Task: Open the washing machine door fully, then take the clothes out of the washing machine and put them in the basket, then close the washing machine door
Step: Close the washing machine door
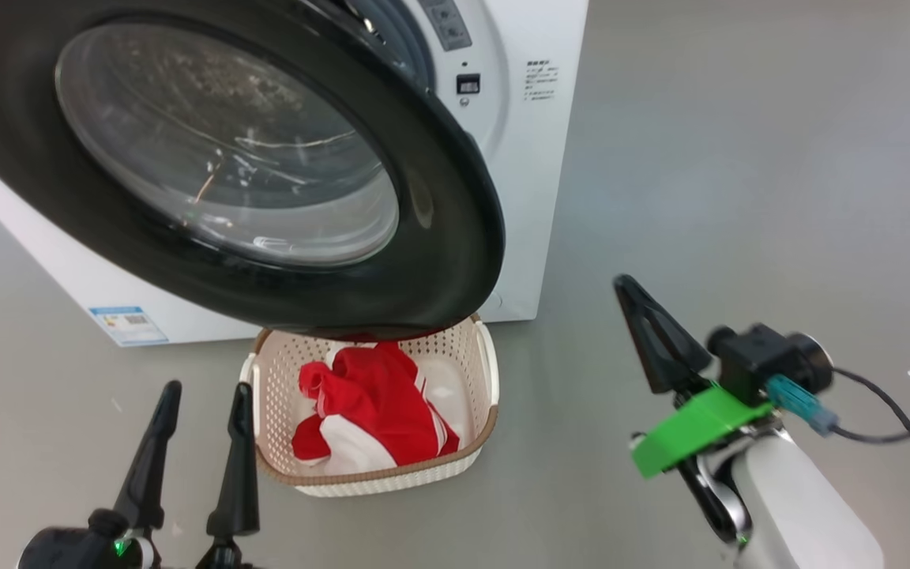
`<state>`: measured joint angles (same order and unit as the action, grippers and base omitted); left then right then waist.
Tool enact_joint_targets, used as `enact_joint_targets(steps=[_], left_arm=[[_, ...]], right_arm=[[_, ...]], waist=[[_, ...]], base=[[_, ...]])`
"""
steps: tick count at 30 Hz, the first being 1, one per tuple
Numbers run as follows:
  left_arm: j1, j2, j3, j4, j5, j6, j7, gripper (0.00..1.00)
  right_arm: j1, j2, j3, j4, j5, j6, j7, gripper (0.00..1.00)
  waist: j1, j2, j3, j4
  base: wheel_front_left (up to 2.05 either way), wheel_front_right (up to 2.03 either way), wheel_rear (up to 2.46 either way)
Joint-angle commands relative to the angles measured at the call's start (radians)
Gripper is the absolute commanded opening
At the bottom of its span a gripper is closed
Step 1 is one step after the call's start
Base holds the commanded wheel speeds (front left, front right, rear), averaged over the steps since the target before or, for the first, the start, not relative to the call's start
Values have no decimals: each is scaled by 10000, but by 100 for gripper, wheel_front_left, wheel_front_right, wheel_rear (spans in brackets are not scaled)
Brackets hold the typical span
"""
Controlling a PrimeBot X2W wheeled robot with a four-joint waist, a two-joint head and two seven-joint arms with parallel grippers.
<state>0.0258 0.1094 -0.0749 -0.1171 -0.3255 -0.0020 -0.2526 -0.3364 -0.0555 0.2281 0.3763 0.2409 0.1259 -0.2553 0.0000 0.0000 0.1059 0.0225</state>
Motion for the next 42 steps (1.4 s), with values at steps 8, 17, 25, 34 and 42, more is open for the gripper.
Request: enact_joint_targets(steps=[8,17,25,34,42], left_arm=[[-730,17,81,-331,119,-22,-87,100],[-1372,-138,-193,-381,82,-152,-89,100],[-1801,-346,-360,-261,89,-342,-90,100],[-2106,-492,-395,-288,222,-460,-91,100],[-2289,-558,-540,-323,133,-543,-91,100]], right_arm=[[-1919,53,1443,767,406,48,-65,0],[-3924,53,2492,1697,781,48,-65,0],[-5172,53,2091,2285,584,48,-65,0],[-6056,53,1271,2772,195,48,-65,0],[-6771,53,781,3333,-329,48,-65,0]], waist=[[0,0,757,446],[0,0,1843,1036],[0,0,2519,1626],[0,0,2994,1913],[0,0,3322,2005]], base=[[0,0,0],[0,0,0],[0,0,0],[0,0,0],[0,0,0]])
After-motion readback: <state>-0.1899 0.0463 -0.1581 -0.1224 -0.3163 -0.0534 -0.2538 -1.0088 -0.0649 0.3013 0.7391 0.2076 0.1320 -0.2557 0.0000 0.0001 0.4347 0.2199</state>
